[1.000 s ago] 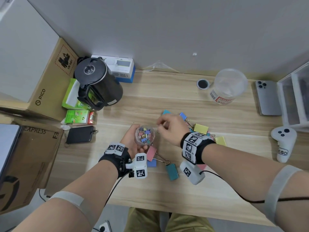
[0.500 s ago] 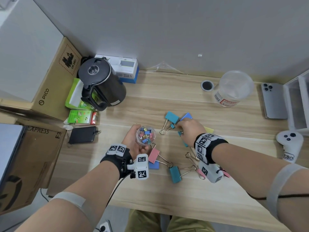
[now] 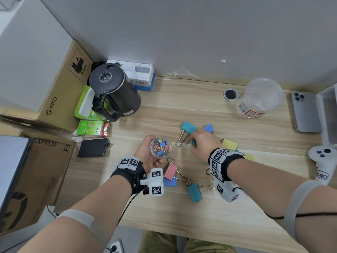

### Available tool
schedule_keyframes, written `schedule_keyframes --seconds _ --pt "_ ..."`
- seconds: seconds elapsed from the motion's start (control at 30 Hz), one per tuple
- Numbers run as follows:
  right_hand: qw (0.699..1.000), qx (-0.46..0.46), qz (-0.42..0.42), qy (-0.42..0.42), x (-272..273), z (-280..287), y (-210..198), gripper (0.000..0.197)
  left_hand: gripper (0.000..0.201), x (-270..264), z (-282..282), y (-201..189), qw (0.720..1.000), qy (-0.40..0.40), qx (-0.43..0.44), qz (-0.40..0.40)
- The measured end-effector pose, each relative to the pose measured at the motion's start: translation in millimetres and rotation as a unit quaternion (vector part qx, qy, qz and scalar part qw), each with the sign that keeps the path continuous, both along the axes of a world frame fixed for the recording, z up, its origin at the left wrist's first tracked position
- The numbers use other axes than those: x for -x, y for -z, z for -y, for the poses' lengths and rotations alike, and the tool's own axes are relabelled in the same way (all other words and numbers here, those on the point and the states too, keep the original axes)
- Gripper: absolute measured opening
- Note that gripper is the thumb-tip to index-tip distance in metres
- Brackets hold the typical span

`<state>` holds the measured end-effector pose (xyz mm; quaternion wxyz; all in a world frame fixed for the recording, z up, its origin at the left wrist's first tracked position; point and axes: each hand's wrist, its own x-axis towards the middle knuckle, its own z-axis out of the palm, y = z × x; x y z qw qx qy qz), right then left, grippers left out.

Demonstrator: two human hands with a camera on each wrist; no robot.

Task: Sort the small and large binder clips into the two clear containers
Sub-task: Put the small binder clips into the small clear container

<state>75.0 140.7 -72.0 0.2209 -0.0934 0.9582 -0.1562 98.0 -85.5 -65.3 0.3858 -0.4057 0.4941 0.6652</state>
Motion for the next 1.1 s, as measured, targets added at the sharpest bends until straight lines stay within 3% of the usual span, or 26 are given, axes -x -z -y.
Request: schedule_keyframes --seconds 0.2,0.4,0.57,0.93,1.0,1.1 --pt "1.0 0.02 -0.004 -0.024 -1.6 2.9 3.7 0.028 0.056 0.9 1.7 -0.3 1.0 -0.002 0.007 -0.002" --pt "0.996 -0.036 0.017 -0.075 -3.1 6.3 -1.2 0.028 0.054 2.1 1.6 -0.2 1.0 -0.004 0.012 -0.005" --pt "0.996 -0.053 0.028 -0.067 -5.4 11.9 -8.5 0.037 0.055 4.8 -0.4 1.9 1.0 0.003 0.012 -0.006" --pt "0.991 -0.072 0.099 -0.053 -0.8 14.6 -0.1 0.019 0.054 8.3 -11.3 -1.7 1.0 0.008 0.005 -0.003" --pt "0.993 -0.032 0.107 -0.032 0.6 11.4 0.5 0.011 0.053 9.4 -13.6 -3.1 1.0 0.009 0.001 -0.002" --pt "0.975 0.126 0.139 0.119 0.8 1.8 1.6 0.019 0.054 11.7 -14.5 -4.1 1.0 0.019 -0.001 -0.002"
